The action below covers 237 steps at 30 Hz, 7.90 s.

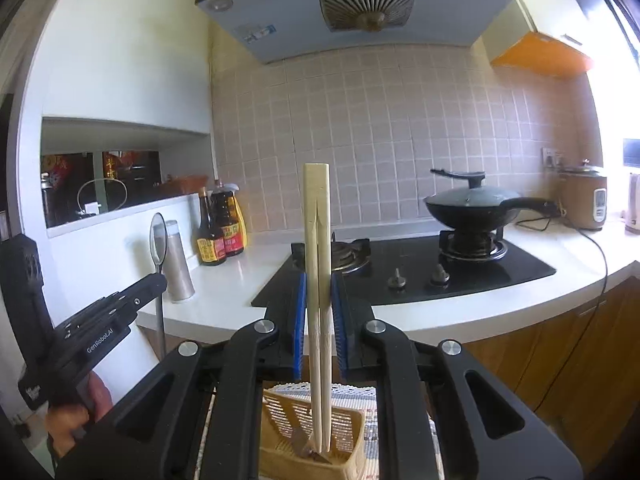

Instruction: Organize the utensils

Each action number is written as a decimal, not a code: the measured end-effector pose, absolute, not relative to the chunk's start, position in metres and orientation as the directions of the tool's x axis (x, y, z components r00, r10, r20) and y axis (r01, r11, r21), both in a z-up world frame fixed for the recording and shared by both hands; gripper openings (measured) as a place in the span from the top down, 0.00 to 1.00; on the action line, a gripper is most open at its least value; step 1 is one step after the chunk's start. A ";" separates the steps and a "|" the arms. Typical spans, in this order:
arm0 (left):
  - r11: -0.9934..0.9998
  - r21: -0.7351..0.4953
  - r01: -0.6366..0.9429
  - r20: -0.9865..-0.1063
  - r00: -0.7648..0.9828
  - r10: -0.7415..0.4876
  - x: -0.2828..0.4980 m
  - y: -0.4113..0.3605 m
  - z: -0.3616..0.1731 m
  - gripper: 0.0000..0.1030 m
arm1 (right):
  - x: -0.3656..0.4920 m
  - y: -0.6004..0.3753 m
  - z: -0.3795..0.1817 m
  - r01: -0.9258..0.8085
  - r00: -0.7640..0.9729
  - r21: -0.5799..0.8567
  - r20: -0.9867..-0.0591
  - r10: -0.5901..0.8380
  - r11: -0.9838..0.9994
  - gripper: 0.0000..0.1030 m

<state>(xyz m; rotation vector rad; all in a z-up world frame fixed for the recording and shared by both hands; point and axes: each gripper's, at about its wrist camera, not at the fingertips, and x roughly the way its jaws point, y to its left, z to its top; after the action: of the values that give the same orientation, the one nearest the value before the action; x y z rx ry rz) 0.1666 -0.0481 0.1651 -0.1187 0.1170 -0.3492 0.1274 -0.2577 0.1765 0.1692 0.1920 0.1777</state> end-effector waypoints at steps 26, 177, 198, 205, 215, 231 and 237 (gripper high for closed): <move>0.908 -0.184 0.376 -0.162 0.900 -0.405 0.173 -0.037 0.116 0.41 | 0.140 -0.256 0.102 -0.223 0.906 0.219 -0.313 0.285 0.950 0.81; 0.903 -0.231 0.361 -0.214 0.887 -0.410 0.213 -0.037 0.123 0.90 | 0.174 -0.262 0.093 -0.227 0.904 0.285 -0.293 0.310 0.931 0.96; 0.838 -0.309 0.450 -0.304 0.788 -0.535 0.142 0.012 0.141 0.40 | 0.105 -0.260 0.113 -0.357 0.836 0.323 -0.309 0.454 0.877 0.65; 0.857 -0.397 0.329 -0.539 0.672 -0.508 0.127 0.037 0.112 0.40 | 0.058 -0.242 0.123 -0.338 0.812 0.321 -0.375 0.447 0.885 0.47; 0.902 -0.377 0.210 -0.807 0.404 -0.431 0.144 0.017 0.015 0.47 | 0.088 -0.200 0.046 -0.171 0.455 0.399 -0.779 0.432 0.901 0.56; 0.930 -0.329 0.165 -0.879 0.307 -0.366 0.157 -0.007 -0.031 0.64 | 0.076 -0.168 -0.060 -0.153 0.115 0.318 -0.935 0.336 0.936 0.79; 0.944 -0.282 0.172 -0.894 0.309 -0.324 0.152 -0.018 -0.036 0.64 | 0.041 -0.138 -0.064 -0.259 0.158 0.152 -0.967 0.198 0.954 0.86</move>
<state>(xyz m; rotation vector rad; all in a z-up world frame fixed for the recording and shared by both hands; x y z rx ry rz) 0.1517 -0.0180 -0.0360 -0.1428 1.2144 -0.3289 0.0411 -0.1382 -0.0638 -0.0526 1.3738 0.3263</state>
